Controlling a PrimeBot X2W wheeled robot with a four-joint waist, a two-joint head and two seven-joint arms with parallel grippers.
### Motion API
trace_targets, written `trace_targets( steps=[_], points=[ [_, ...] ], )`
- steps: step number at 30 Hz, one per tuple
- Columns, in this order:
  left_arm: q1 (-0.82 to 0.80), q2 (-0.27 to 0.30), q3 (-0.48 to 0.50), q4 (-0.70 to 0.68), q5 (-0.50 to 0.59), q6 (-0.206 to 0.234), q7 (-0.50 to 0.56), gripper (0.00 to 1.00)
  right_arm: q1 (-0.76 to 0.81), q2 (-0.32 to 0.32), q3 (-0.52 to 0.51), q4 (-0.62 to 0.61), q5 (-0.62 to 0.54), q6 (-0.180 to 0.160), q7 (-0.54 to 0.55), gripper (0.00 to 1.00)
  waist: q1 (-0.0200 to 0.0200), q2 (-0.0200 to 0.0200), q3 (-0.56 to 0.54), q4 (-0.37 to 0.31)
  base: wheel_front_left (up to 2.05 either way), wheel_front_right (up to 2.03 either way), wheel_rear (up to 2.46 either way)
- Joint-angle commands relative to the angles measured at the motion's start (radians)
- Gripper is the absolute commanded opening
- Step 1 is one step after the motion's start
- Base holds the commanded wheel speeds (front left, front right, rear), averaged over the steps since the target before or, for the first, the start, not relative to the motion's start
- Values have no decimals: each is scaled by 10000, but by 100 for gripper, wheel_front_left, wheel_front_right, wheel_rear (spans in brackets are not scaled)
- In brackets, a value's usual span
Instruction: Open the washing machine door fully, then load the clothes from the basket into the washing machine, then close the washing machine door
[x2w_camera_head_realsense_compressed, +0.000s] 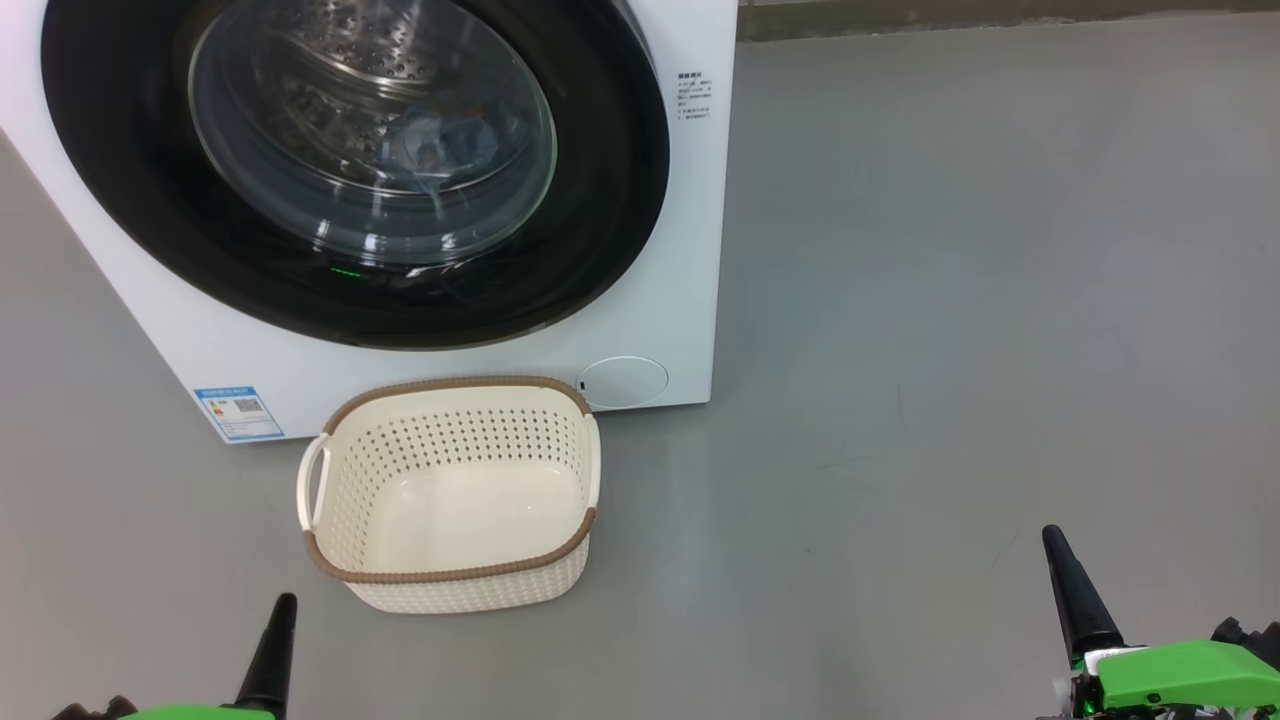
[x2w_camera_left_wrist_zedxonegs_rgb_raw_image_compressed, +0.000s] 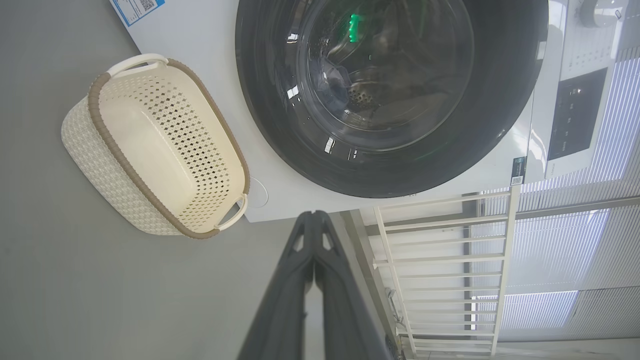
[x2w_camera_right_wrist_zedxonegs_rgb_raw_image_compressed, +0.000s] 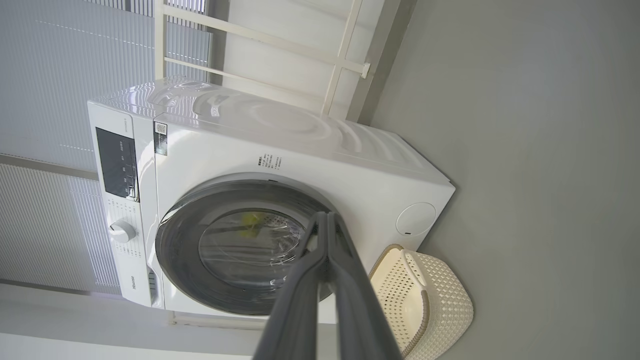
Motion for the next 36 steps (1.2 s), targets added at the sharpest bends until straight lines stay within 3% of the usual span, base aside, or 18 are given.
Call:
trace_targets(
  steps=[1, 22, 36],
  points=[
    [-502, 216, 303, -128, -415, -110, 141, 0, -427, -25, 123, -216, 483, 17, 123, 0, -1, 0, 2, -15, 0, 0, 0],
    [-999, 259, 380, 209, -2805, -277, 755, 0, -617, 50, -7, -161, 2673, 16, 742, 0, -1, 0, 21, -145, 0, 0, 0],
    [-1001, 260, 380, 210, -2819, -278, 758, 0, -618, 51, -7, -161, 2687, 16, 744, 0, -1, 0, 21, -146, 0, 0, 0]
  ],
)
